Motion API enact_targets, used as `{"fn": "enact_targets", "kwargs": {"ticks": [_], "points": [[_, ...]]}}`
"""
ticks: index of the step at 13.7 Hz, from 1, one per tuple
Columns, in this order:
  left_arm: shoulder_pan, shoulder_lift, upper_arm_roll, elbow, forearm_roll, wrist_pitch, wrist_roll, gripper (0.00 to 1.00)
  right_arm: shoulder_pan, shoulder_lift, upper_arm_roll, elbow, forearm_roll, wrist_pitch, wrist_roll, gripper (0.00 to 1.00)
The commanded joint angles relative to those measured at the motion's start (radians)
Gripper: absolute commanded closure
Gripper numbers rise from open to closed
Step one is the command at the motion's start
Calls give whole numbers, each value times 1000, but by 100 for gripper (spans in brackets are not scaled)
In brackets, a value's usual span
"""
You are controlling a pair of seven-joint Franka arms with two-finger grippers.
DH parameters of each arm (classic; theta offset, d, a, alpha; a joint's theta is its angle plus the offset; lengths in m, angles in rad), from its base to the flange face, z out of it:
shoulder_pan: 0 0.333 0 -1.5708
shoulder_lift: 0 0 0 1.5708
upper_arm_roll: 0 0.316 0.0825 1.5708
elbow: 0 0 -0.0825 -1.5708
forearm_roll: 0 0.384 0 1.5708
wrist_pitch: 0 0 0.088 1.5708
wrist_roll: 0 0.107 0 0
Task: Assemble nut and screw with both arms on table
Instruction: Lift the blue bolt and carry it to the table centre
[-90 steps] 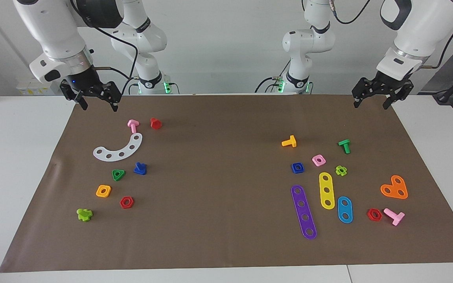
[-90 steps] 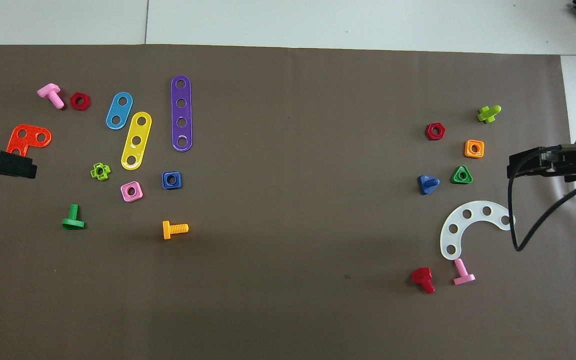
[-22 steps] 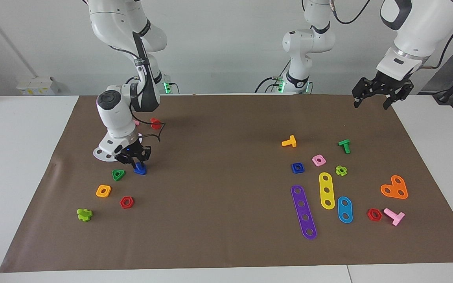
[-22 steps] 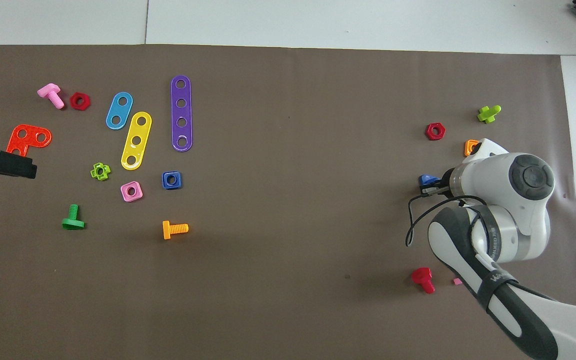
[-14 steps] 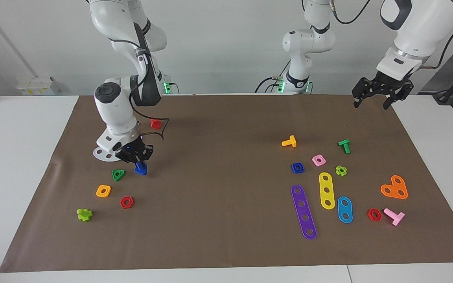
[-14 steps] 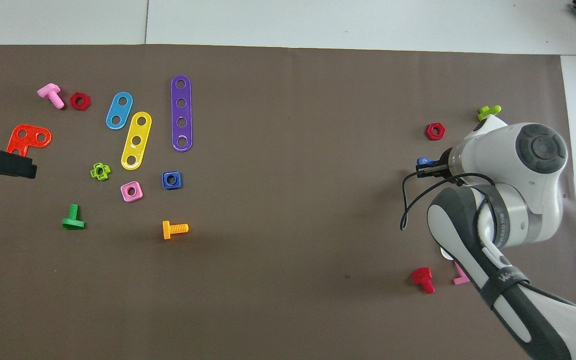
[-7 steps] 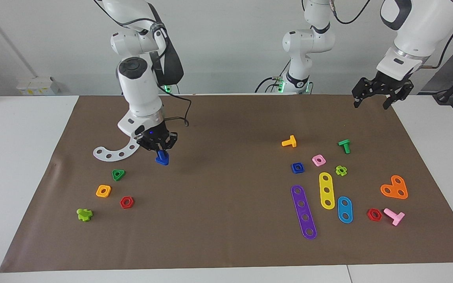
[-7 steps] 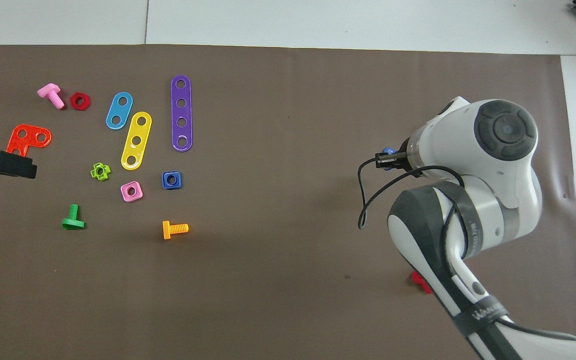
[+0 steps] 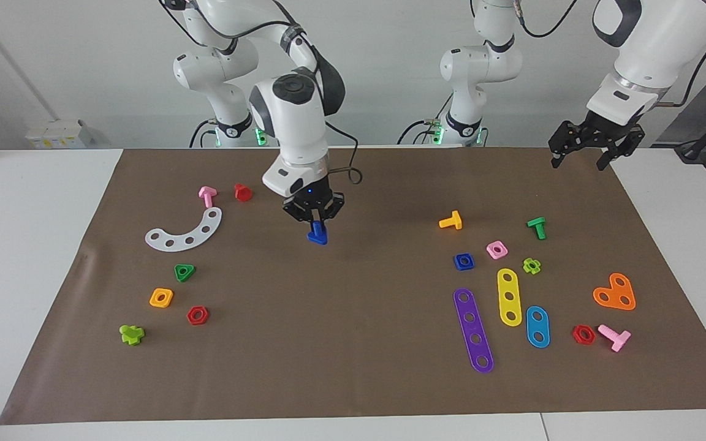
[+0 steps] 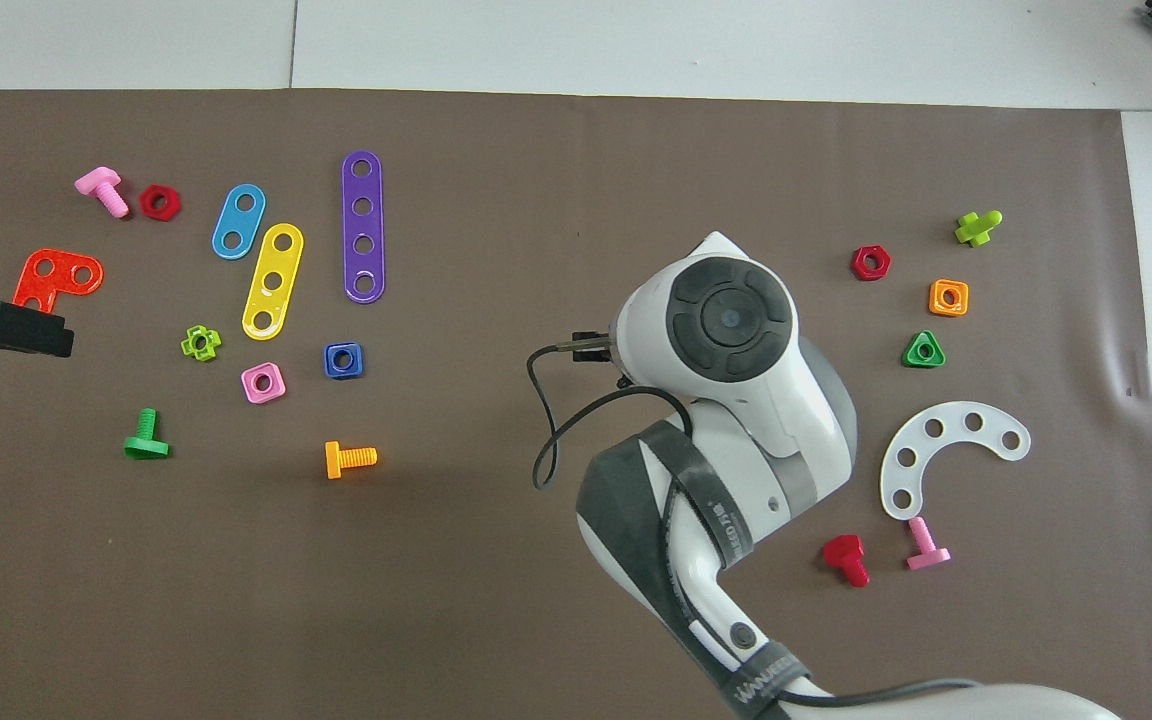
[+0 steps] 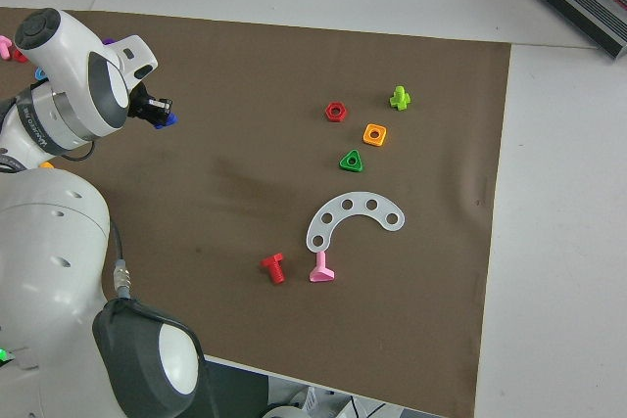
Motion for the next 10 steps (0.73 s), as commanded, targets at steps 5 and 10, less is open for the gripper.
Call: {"fn": "enact_targets", "kwargs": {"ticks": [5,10], "points": [[10,-30,-5,-29,-4,-4,7,0,114,207,-4,70,-10,152,172,100],[11,-30,-5,-29,-4,-4,5,0,116,205,-5,10,-22,201,175,100]]}}
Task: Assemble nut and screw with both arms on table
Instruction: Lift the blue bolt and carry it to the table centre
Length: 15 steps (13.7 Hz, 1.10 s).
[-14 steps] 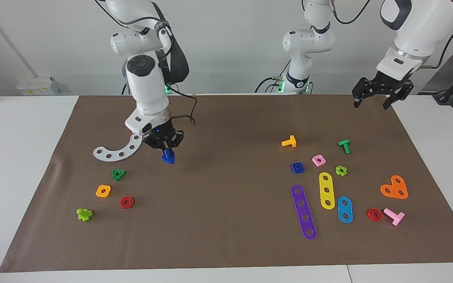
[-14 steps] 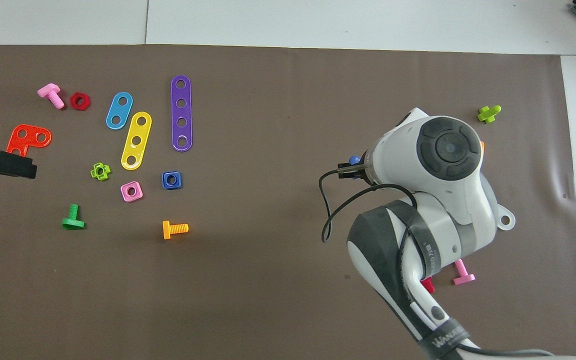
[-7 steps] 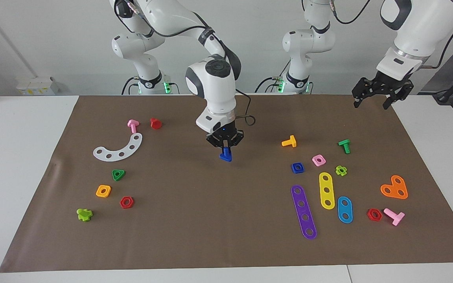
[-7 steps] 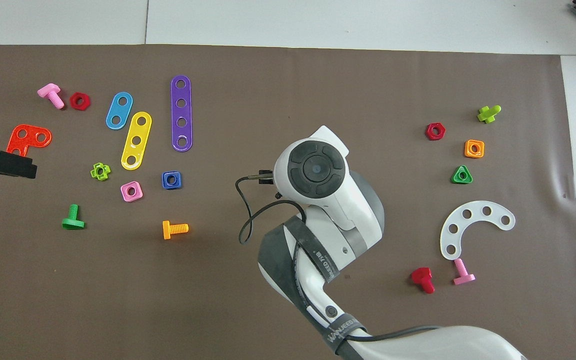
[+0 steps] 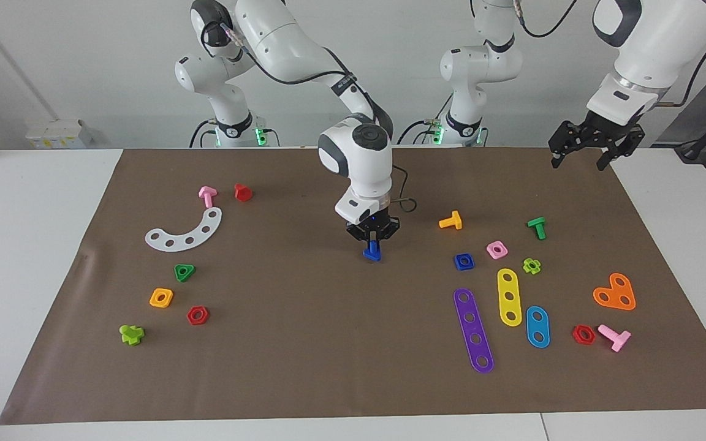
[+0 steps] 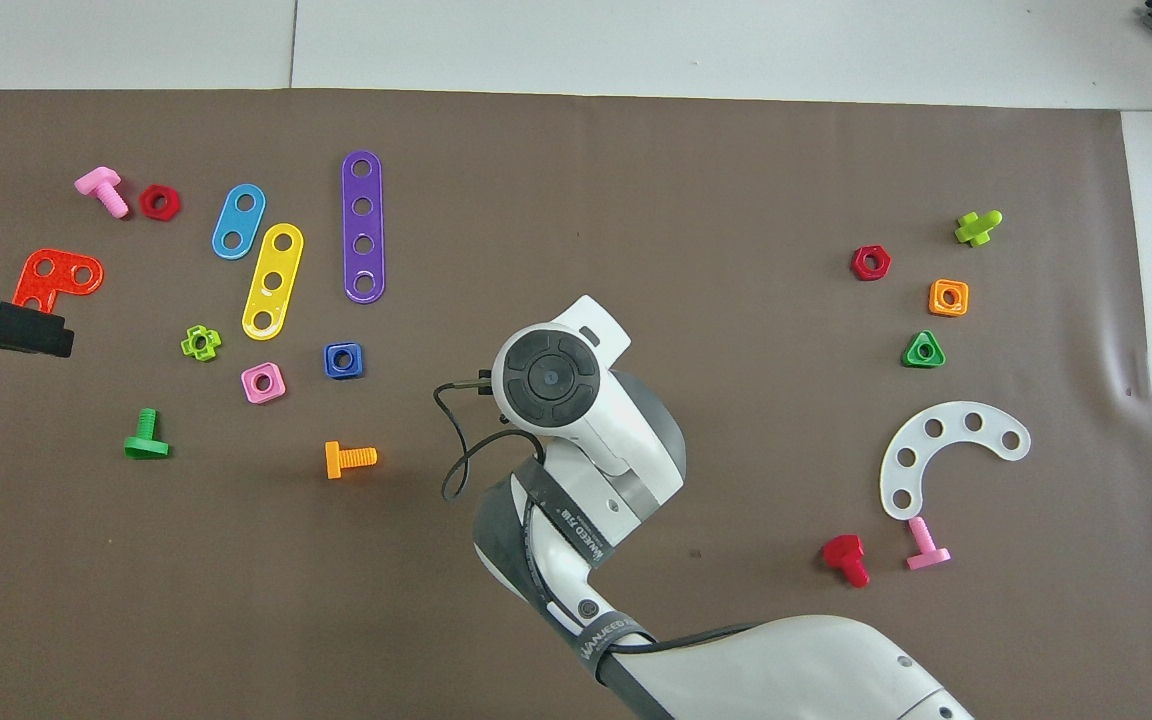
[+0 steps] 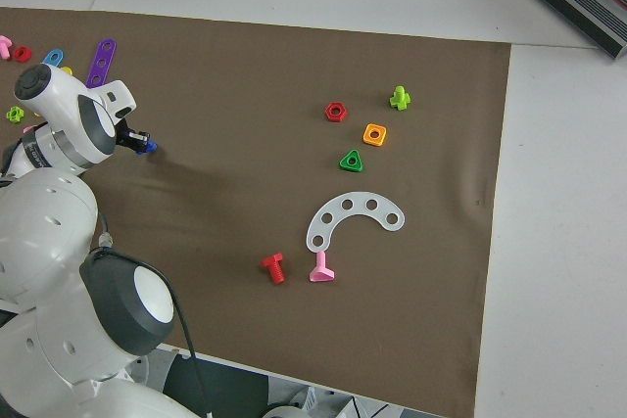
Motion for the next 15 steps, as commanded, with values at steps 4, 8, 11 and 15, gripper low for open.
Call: {"fn": "enact_targets", "kwargs": {"ticks": [4,8,11,15], "points": [[11,-30,-5,-29,-4,-4,5,0,-9,-7,-1,-62,-47,79,19,100],[11,-30,-5,-29,-4,-4,5,0,-9,-16,-1,-96,-62,82,19,100],[-4,-30,-6,-29,-4,4,5,0,-9,-40,-6,-78,-62,65,27,0],[-7,-31,-8,-52,-4,45,-1,0,-38,-163,-13,-78,-58,-17,28,0]]}}
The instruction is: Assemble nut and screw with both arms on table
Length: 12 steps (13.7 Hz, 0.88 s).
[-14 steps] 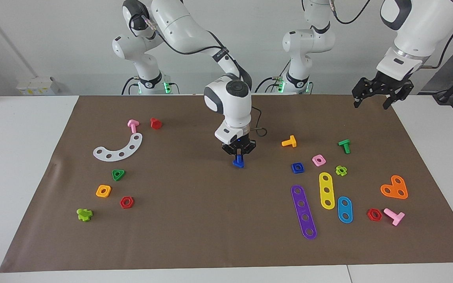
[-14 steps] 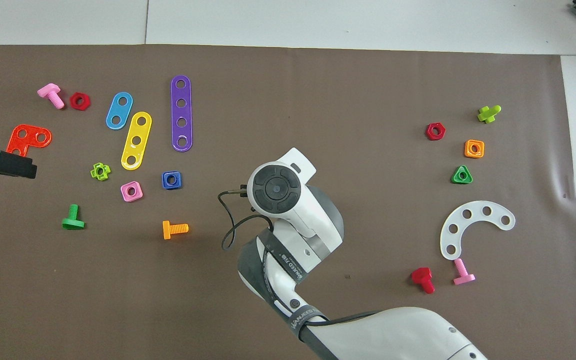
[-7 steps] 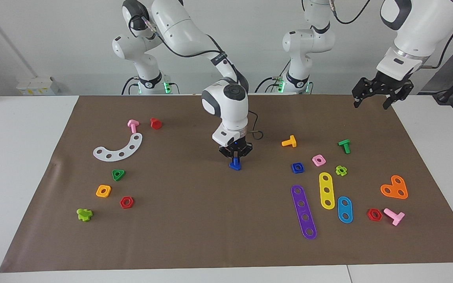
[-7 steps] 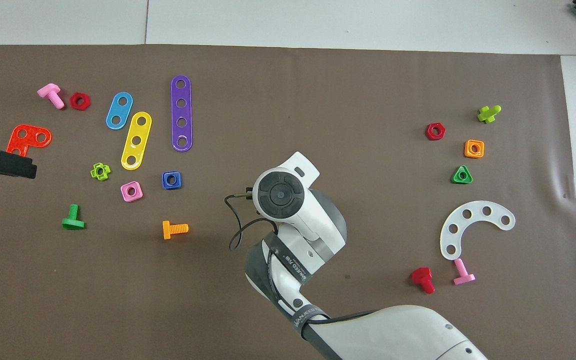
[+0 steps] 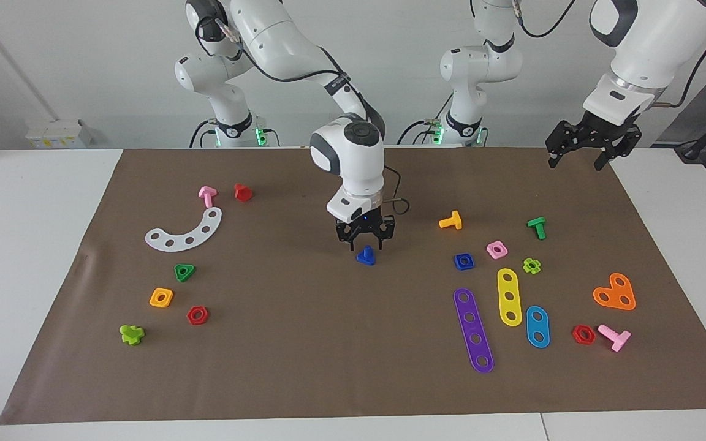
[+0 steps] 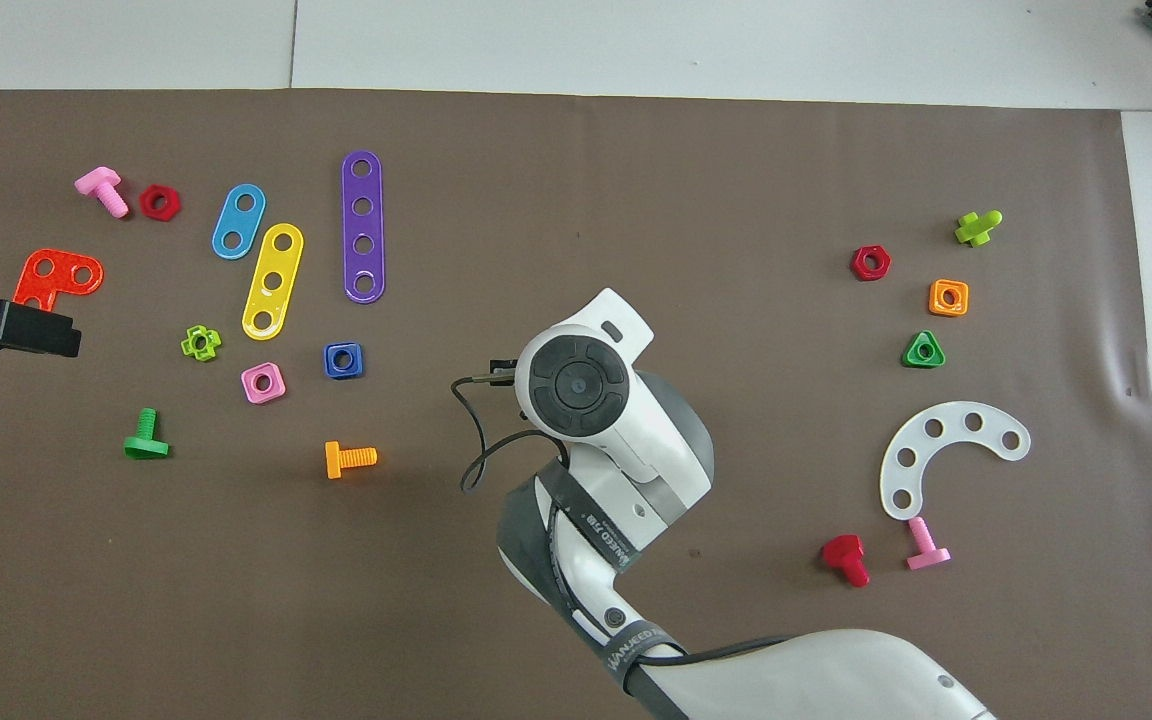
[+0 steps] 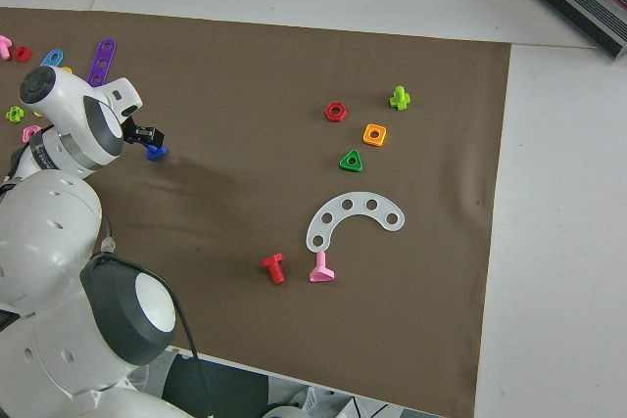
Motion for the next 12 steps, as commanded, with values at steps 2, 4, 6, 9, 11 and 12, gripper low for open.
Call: {"fn": "enact_targets", "kwargs": {"ticks": [2,4,6,9,11,12], "points": [[-17,-44,-9,-98,-4,91,-21,0,-92,-164,5,-25,-16,-93,20,0],[-63,-30,-7,-136,-1,133,-68,1,-153,-204,5,-13,-17,-133,9,0],[-110,-27,-9,-216,-1,249,-171,1,-231,-258,7,-11,-17,-172,-26,0],[-157,19,-9,-304,-1,384,-254,3,-348,-347,7,-8,-6,-268,-152,0],[-170,83,-9,-320,-1,465,-294,3,-414,-376,7,28,-3,-353,-213,0],[-183,107,-9,-337,-1,510,-314,3,-440,-382,7,59,-2,-410,-251,0]]}}
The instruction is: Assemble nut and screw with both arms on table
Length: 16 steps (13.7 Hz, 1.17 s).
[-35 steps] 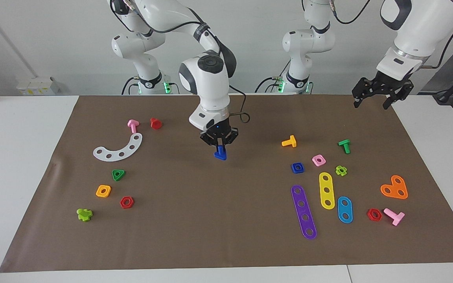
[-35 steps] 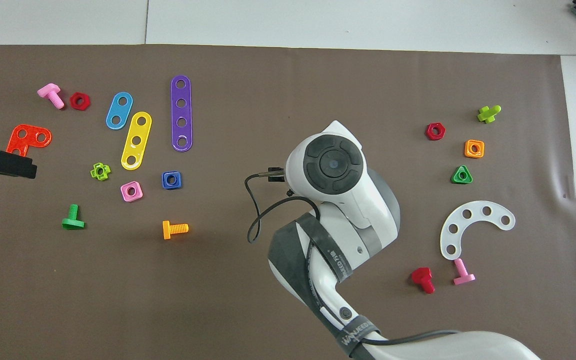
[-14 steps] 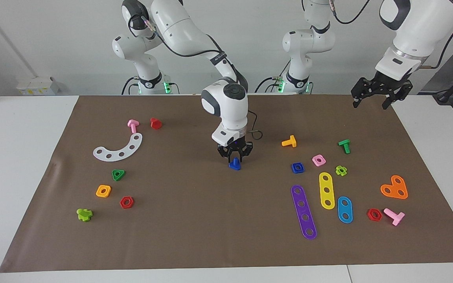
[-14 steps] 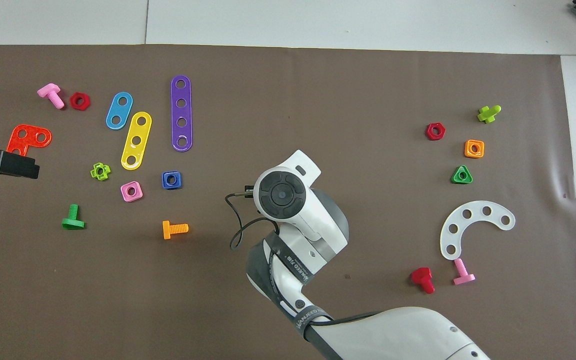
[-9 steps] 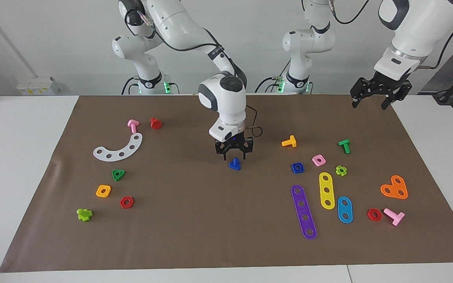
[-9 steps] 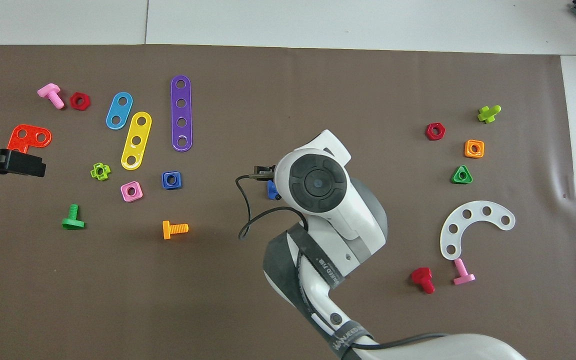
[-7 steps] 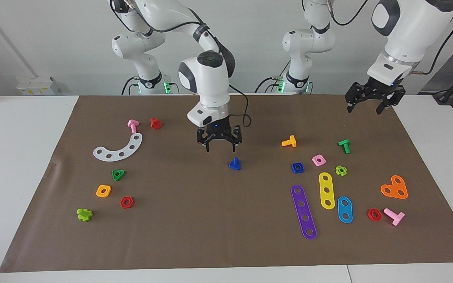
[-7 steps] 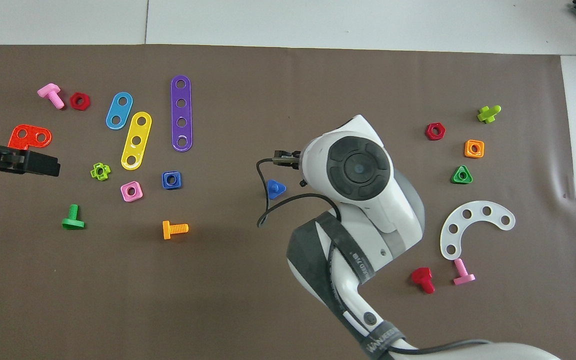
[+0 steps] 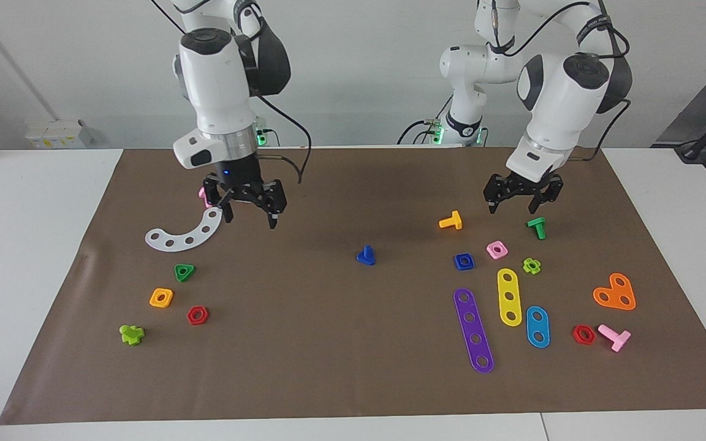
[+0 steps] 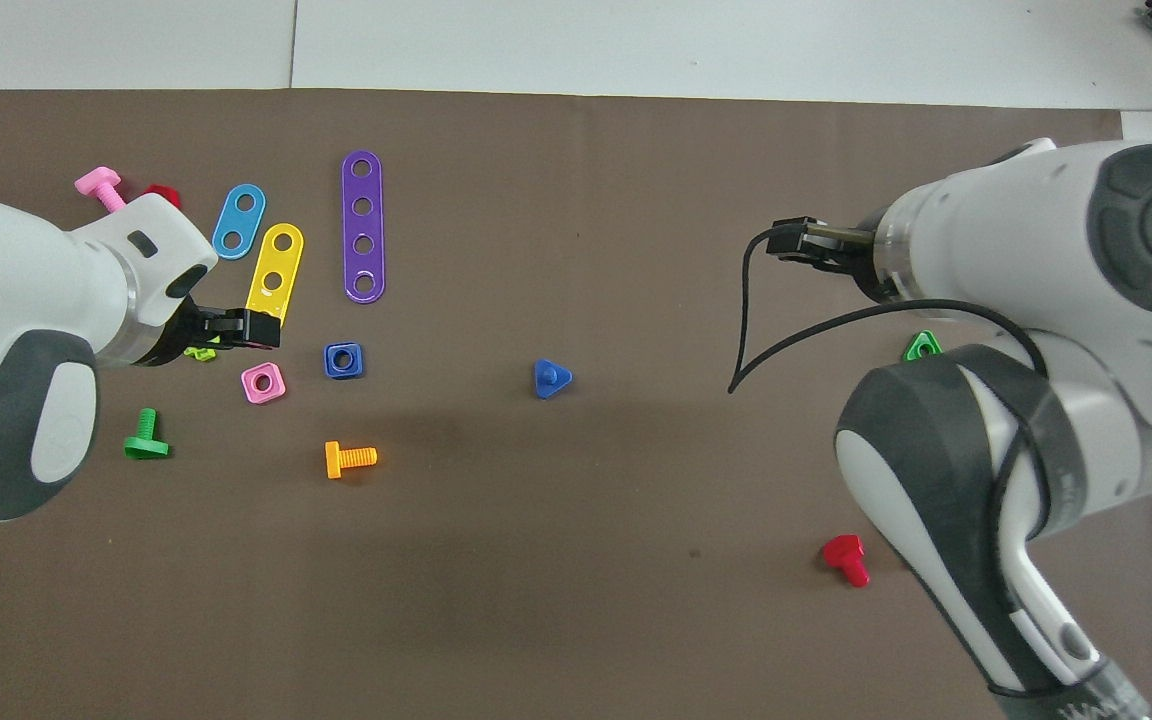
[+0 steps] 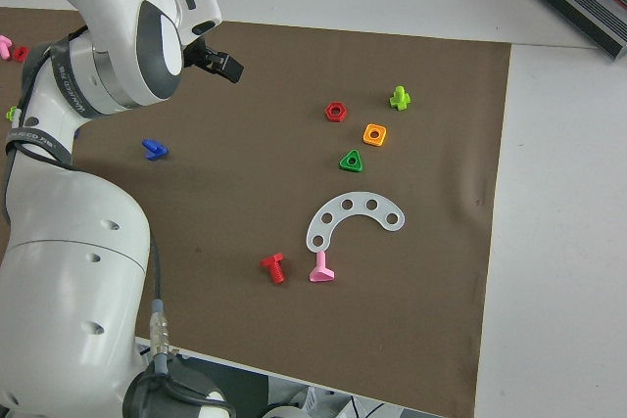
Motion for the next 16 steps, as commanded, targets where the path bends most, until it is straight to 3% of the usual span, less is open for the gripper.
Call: {"fn": "enact_targets", "kwargs": {"ticks": [1,3,7,12,16], "points": [[-28,45,14,-61,-1,130,-55,3,-75,-25,16,63,7,-125,-94,0],[-28,59,14,-92,-1,181,-67,3,-117,-25,16,115,10,-205,-135,0],[-51,171,12,-92,-1,293,-126,4,-226,-34,15,213,56,-366,-295,0],[-93,281,14,-92,1,402,-199,8,-290,-87,13,206,47,-463,-395,0],[-93,289,14,-116,1,404,-221,15,-290,-92,18,189,50,-484,-395,0]]}}
